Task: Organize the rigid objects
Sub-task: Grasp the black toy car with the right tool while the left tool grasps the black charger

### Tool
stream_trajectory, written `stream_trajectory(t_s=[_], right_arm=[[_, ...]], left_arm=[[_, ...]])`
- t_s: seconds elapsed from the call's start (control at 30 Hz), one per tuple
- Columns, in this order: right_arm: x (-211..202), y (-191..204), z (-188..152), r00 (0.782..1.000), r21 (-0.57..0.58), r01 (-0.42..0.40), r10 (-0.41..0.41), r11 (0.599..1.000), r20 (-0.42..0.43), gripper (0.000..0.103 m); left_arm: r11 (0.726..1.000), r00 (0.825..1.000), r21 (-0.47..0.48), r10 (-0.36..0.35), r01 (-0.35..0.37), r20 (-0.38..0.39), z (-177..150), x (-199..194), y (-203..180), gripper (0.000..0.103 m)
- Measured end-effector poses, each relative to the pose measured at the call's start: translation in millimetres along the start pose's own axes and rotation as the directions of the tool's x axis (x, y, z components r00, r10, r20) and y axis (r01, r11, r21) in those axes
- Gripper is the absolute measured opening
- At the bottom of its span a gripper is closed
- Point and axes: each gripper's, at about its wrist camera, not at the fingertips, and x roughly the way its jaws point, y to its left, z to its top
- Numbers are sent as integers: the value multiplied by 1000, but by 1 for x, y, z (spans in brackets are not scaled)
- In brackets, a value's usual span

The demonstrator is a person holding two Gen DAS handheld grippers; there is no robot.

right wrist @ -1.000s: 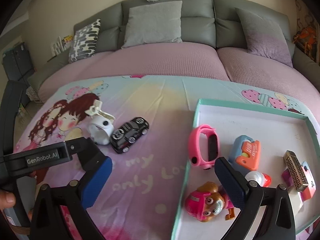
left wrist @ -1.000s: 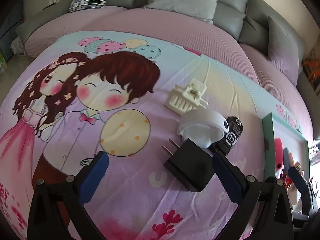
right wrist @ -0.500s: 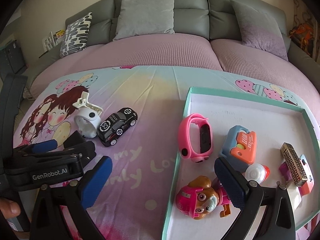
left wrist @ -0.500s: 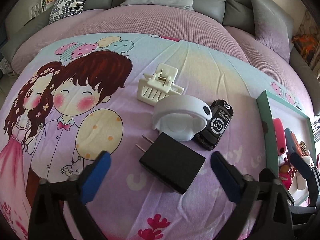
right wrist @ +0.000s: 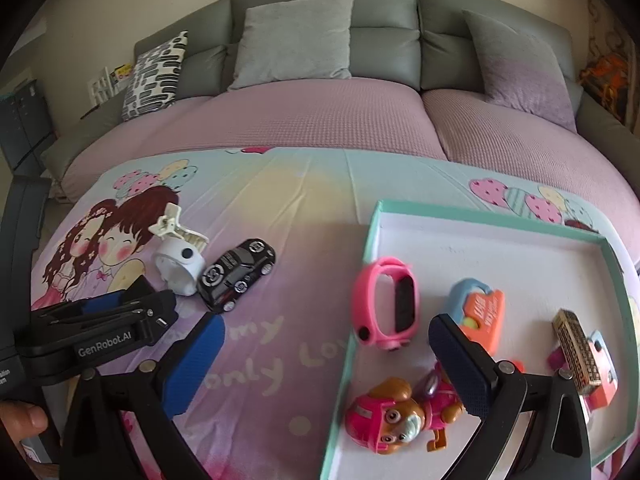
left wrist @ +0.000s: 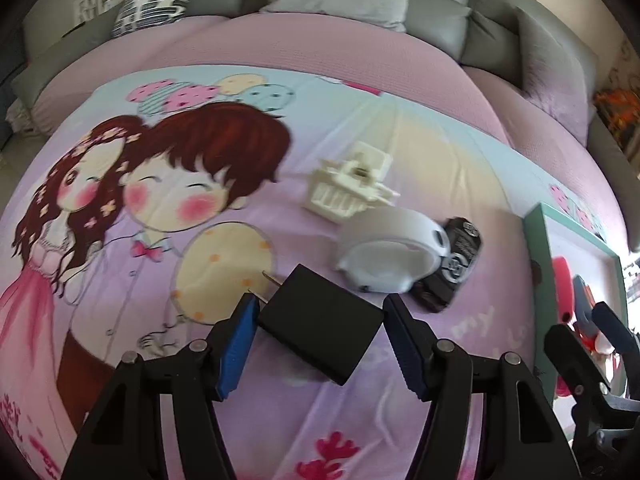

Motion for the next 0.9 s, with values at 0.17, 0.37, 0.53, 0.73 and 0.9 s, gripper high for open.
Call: stream_trajectory(t_s=[0.17,0.37,0.53,0.73,0.9], right_arm=[[5,23,14,998,-82,-58,59,995,1,103],[30,51,25,987,-213,-151,136,965,-83,103],[61,71,20,984,-378,-132,76,916,-160,99],[86,77,19,975,-432,-141,49,891,-216,94],[98,77,27,966,-426,-172,68,888,-250,91]], left_arm=[[998,1000,-59,29,-29,-1,0,-2,19,65],[994,999,-97,42,-42,-6,0,-4,35,65],[995,999,-98,33,-33,-6,-1,-5,36,65],[995,1000,-102,19,-20,-6,-1,-4,38,65],[995,1000,-96,20,-20,-7,-1,-3,37,65]])
